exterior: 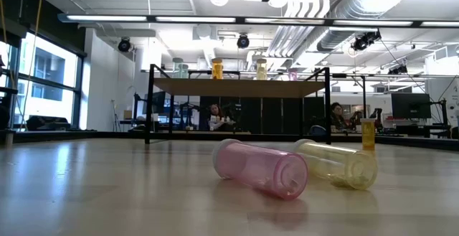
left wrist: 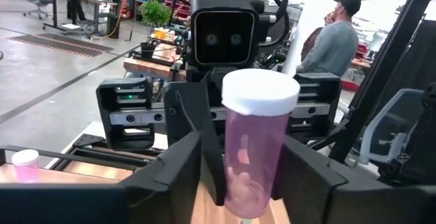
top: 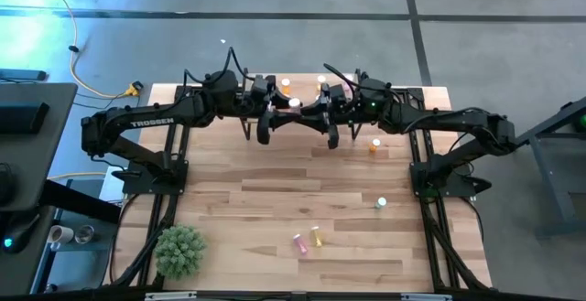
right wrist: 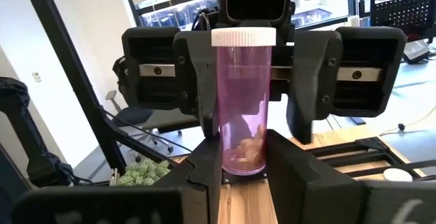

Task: Pick and place medicine bottles onto shelf by color
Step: Put the top violet pill bottle on the shelf aligned with the other violet pill bottle

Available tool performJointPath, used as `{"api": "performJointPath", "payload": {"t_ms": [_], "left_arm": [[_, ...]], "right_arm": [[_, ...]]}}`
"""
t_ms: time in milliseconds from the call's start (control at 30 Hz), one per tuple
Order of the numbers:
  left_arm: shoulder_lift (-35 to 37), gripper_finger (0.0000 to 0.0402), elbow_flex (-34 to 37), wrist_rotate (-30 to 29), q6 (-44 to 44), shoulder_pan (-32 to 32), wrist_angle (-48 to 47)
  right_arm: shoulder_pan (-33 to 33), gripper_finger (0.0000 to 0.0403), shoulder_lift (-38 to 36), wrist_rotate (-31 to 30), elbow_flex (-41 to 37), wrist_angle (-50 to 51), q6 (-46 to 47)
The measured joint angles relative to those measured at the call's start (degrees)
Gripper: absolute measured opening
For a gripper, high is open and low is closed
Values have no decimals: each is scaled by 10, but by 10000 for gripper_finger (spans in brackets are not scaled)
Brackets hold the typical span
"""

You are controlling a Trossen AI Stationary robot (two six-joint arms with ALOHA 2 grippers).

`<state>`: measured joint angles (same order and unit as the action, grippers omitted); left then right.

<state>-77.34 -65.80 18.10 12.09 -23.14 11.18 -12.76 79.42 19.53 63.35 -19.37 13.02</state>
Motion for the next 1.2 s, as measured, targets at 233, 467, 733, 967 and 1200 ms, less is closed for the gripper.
{"api": "performJointPath", "payload": {"t_ms": [233, 467, 733, 967, 1200], "left_arm": [[0, 104, 0, 1, -8, 0, -1], [0, 89, 0, -4, -7, 0, -4], [-1, 87, 0, -12, -25, -1, -15], [-1, 86, 0, -57, -55, -2, -47], [0, 86, 0, -81, -87, -1, -94]], "right_arm": [[0, 99, 0, -3, 0, 5, 0], [0, 118, -1, -26, 0, 14, 7], [-2, 119, -2, -27, 0, 68, 44], [-14, 120, -6, -26, 0, 143, 51], [-35, 119, -50, -27, 0, 260, 49]]}}
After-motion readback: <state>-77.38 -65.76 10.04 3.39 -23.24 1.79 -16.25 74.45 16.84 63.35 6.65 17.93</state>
